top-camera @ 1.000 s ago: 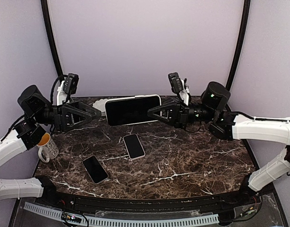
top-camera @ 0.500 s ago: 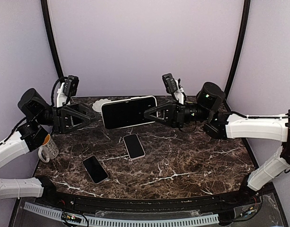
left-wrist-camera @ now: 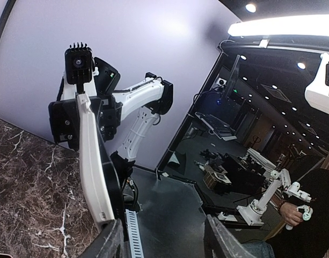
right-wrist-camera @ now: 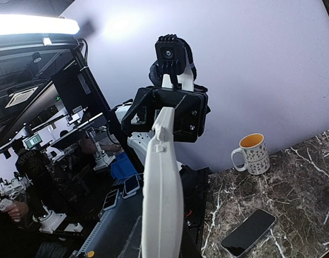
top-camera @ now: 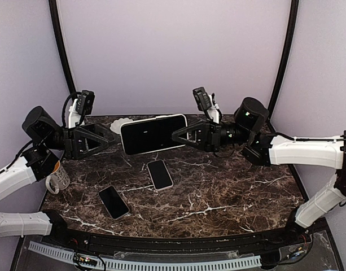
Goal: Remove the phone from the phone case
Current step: Pass from the right arm to the left
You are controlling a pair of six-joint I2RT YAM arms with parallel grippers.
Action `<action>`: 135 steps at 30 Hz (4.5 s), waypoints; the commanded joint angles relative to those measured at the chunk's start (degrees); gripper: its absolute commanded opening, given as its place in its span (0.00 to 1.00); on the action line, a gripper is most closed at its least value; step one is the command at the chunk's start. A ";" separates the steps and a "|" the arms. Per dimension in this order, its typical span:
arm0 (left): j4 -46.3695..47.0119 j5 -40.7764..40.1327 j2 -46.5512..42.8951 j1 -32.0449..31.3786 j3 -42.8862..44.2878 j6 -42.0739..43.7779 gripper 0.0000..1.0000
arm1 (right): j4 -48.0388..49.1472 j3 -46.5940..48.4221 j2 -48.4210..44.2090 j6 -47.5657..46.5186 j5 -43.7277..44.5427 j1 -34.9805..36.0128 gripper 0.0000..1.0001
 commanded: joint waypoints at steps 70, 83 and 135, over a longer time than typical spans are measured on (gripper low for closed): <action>-24.54 -25.35 -1.63 -1.21 2.54 17.41 0.55 | 9.07 1.50 -0.02 4.55 -1.24 3.29 0.00; -38.63 -26.67 -8.54 -1.19 6.93 25.02 0.58 | -18.05 1.39 -5.94 -19.30 20.27 2.67 0.00; -34.29 -20.74 -12.68 -12.30 -7.47 66.52 0.31 | -29.39 3.56 -6.66 -63.42 14.09 10.13 0.00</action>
